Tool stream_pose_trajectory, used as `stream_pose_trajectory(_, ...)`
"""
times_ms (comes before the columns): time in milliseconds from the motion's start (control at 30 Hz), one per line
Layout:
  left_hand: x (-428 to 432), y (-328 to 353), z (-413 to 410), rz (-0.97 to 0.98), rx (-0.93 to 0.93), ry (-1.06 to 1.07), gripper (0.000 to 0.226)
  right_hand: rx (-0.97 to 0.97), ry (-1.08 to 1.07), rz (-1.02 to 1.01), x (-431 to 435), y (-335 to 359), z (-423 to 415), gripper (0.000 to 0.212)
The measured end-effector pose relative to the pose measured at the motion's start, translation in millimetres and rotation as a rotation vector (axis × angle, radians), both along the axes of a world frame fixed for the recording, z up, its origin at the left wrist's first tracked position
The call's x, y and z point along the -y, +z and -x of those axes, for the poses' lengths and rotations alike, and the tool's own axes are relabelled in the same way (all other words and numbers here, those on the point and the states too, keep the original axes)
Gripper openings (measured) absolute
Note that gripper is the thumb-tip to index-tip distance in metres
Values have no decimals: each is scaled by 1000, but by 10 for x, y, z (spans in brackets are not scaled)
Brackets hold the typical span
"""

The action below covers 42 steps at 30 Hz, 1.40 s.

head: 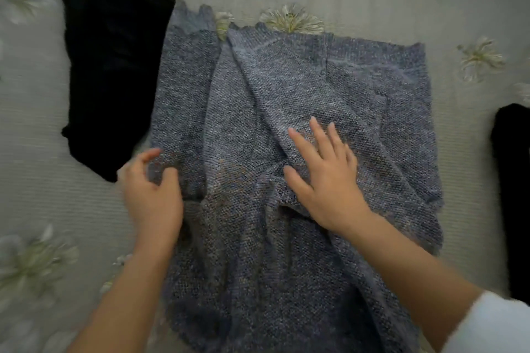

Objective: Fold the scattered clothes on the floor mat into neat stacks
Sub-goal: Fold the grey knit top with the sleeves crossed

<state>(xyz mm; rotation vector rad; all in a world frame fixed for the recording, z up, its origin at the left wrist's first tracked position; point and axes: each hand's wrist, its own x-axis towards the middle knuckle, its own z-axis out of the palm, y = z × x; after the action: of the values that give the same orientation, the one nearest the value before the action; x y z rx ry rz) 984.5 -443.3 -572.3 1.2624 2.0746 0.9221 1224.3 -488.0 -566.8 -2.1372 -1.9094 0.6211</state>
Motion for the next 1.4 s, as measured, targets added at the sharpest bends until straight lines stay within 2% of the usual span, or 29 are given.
stream_pose_trajectory(67,-164,-177,264,138,-48,37,49,86,29,110,-24,-121,110,61)
stream_pose_trajectory(167,-327,-323,449,316,64,46,60,223,1,331,107,-376,60,62)
stream_pose_trajectory(367,-579,-400,537,412,117,-89,57,263,-31,262,427,-373,34,65)
stream_pose_trajectory(433,-647,-381,540,444,210,-132,39,249,-69,297,350,-310,69,61)
stream_pose_trajectory(500,-677,-314,494,374,304,-165,15,167,-186,302,161,-216,139,56)
stream_pose_trajectory(600,-600,-129,592,113,385,-137,11,48,-236,121,-102,-94,383,53)
stream_pose_trajectory(700,-318,-9,911,-148,558,61,26,-38,-14,-25,-199,-60,731,59)
stream_pose_trajectory(733,-204,-14,1048,-204,601,182,28,-65,74,-13,-197,-85,841,60)
stream_pose_trajectory(800,16,-76,1316,-220,668,438,18,-82,203,128,-168,-185,998,62)
stream_pose_trajectory(867,162,-155,1482,-88,706,591,8,25,299,325,-120,-328,1072,69)
stream_pose_trajectory(900,194,-173,1518,-13,763,594,8,104,337,374,-100,-394,1096,72)
stream_pose_trajectory(1000,83,-127,1549,203,1057,394,21,171,325,375,-86,-491,1182,84)
stream_pose_trajectory(1067,-90,-2,1587,361,1149,235,34,169,310,359,-60,-519,1222,86)
stream_pose_trajectory(1133,-250,155,1588,534,1090,95,38,238,349,367,-2,-551,1207,87)
stream_pose_trajectory(1200,-385,302,1542,630,930,-17,34,294,375,386,45,-591,1170,89)
stream_pose_trajectory(1233,-436,386,1545,595,879,-61,38,297,373,387,55,-606,1159,89)
stream_pose_trajectory(1267,-490,464,1540,477,871,-66,40,290,367,383,59,-613,1158,88)
stream_pose_trajectory(1333,-517,620,1614,120,994,-9,35,252,348,372,61,-616,1173,87)
stream_pose_trajectory(1400,-390,682,1775,-141,1080,99,28,213,323,361,62,-616,1188,88)
